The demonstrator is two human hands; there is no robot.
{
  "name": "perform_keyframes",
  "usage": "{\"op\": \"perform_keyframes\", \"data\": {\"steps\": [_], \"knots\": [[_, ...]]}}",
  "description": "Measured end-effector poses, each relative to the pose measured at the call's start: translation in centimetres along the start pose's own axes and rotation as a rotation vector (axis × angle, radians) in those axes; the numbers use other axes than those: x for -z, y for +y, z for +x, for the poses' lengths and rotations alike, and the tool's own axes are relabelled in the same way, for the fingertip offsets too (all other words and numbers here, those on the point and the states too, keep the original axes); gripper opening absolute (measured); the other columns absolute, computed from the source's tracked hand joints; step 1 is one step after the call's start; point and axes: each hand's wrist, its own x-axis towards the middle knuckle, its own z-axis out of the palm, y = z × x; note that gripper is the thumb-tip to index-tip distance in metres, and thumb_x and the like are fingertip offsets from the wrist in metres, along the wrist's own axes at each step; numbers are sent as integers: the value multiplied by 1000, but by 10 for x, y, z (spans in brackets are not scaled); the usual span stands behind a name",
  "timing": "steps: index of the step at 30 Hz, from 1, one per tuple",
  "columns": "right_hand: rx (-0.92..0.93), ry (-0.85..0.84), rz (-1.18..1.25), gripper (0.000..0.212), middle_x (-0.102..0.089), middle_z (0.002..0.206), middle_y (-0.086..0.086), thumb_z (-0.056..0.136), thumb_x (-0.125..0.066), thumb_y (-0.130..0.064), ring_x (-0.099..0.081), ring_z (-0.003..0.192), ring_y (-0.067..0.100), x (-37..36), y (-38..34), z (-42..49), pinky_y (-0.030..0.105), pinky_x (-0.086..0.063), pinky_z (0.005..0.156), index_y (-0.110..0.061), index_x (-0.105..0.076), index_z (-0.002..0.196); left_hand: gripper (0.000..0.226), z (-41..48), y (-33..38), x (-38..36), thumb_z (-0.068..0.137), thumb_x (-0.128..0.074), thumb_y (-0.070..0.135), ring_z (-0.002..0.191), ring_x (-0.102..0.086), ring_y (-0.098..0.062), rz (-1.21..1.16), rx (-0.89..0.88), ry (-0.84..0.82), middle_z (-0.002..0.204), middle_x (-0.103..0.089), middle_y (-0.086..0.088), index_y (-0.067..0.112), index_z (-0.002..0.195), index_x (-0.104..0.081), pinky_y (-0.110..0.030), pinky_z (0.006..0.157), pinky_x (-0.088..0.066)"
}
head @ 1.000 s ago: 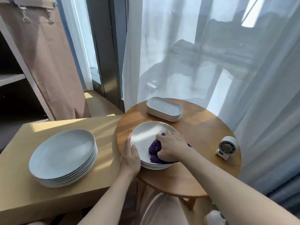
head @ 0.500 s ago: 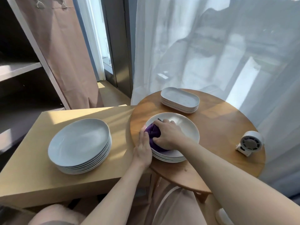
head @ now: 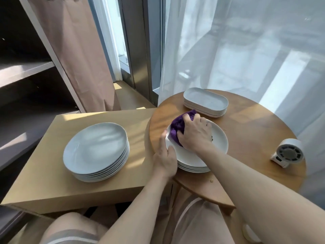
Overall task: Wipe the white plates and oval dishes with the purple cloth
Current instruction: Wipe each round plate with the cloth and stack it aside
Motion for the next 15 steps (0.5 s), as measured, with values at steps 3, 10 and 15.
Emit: {"op": "perform_keyframes", "data": {"steps": [3, 10, 15], "knots": [[-56, -40, 19, 62, -46, 130, 14, 91, -52, -58, -45, 121, 39, 4, 11, -2, 49, -35, 104, -24, -40, 142, 61, -1, 2, 1, 92, -30, 37, 130, -47, -14, 30, 10, -10, 153, -43, 12, 48, 152, -25, -29, 105, -37], [-96, -69, 217, 47, -57, 116, 0, 74, -59, -57, -55, 112, 25, 24, 42, -44, 34, -43, 91, -31, -56, 114, 55, -4, 9, 0, 103, -31, 28, 131, -50, -24, 75, 24, 1, 154, -45, 5, 44, 155, -23, -40, 110, -41], [-95, 150, 514, 41, -51, 97, -20, 67, -59, -60, -48, 84, 6, 32, 35, -80, 24, -37, 68, -40, -54, 102, 66, -1, 12, 2, 91, -26, 35, 135, -46, -21, 103, 36, -17, 157, -41, 7, 41, 157, -23, -36, 112, -37]]}}
